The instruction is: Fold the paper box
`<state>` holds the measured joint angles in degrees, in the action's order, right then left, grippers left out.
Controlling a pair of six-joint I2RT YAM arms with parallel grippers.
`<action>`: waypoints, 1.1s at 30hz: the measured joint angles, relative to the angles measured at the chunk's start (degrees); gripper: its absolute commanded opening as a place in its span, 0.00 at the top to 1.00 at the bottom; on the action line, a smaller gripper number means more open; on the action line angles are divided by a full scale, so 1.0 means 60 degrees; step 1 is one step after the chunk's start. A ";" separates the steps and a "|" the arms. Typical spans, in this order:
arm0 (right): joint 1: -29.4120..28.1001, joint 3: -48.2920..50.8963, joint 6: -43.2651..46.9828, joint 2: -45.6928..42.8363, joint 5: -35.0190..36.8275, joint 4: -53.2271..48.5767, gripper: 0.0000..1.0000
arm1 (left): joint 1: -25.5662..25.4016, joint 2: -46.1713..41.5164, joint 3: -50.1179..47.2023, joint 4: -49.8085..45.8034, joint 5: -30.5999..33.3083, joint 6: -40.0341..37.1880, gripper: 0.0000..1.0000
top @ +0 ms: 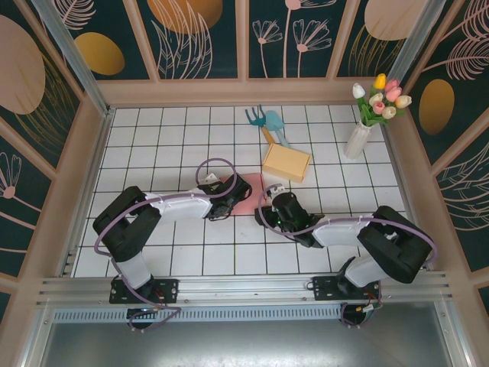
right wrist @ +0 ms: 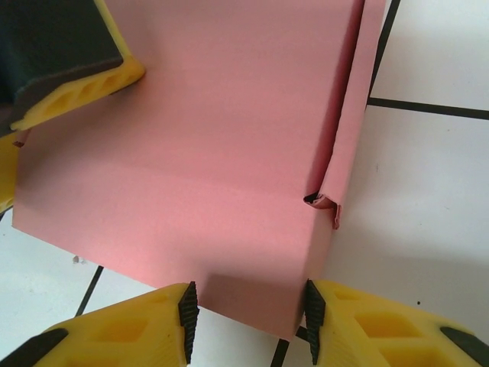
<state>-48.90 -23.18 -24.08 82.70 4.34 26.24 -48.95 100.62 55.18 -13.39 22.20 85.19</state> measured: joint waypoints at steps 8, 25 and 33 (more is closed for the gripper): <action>0.0000 0.0346 0.0215 0.0324 0.0197 0.0933 0.59 | -0.0004 0.0036 -0.0066 0.0211 0.0106 0.0000 0.22; 0.0102 0.0415 0.0200 0.0856 0.0310 0.1767 0.58 | 0.0069 0.0025 -0.0299 0.0743 0.0157 -0.0044 0.22; 0.0098 0.0692 0.0171 0.0586 0.0306 0.1803 0.55 | 0.0073 0.0062 -0.0295 0.0776 0.0168 -0.0047 0.22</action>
<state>-48.31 -19.03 -23.05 86.21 6.17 37.06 -48.51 100.99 53.41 -8.73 23.20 84.90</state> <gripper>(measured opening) 0.441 0.785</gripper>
